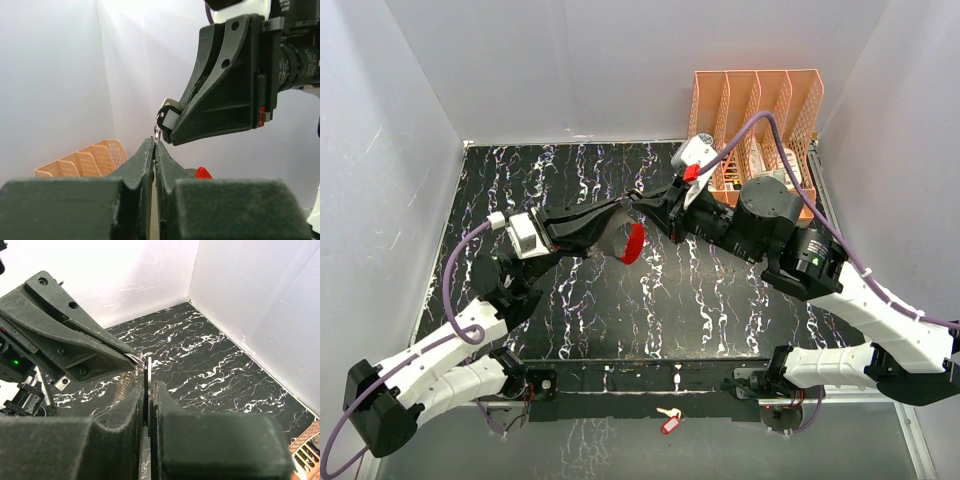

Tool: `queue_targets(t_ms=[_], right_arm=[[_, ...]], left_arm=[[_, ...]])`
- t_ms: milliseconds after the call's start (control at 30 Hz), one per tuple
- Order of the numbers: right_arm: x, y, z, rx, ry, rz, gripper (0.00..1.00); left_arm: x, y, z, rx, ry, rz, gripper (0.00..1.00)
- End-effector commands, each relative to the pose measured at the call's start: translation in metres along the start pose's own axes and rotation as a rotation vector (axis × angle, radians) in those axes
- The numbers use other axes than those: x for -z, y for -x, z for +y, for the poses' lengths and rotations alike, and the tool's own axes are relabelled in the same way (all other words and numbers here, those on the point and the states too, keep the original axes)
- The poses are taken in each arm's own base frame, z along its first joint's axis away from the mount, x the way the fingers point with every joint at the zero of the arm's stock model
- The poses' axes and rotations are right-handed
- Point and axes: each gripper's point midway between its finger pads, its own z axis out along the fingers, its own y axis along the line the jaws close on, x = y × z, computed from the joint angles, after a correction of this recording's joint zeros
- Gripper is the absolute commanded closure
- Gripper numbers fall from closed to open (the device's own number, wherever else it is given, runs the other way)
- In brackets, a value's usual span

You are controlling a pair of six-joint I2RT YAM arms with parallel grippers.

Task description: Remove the keys from the keyring

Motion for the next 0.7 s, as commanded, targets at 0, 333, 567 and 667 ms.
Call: queue_targets(t_ms=[0,333,567,667], right_arm=[[0.01,0.039,-0.021,-0.022,-0.105,-0.156,1.0],[-0.011,0.005,-0.019,-0.029,-0.113,-0.101,1.0],[-0.023,-0.012,-0.01,-0.033,-0.069,-0.068,1.0],[-0.03,-0.017,0.001,-0.046,-0.019,-0.072,1.0]], left_arm=[[0.003,0.048,-0.001,-0.067,0.004,-0.228,1.0],[0.011,0.076,-0.003,-0.172,-0.001,-0.416,1.0],[0.005,0.081,-0.004,-0.186,-0.017,-0.464,1.0],[0.006,0.08,-0.003,-0.174,-0.015,-0.479,1.0]])
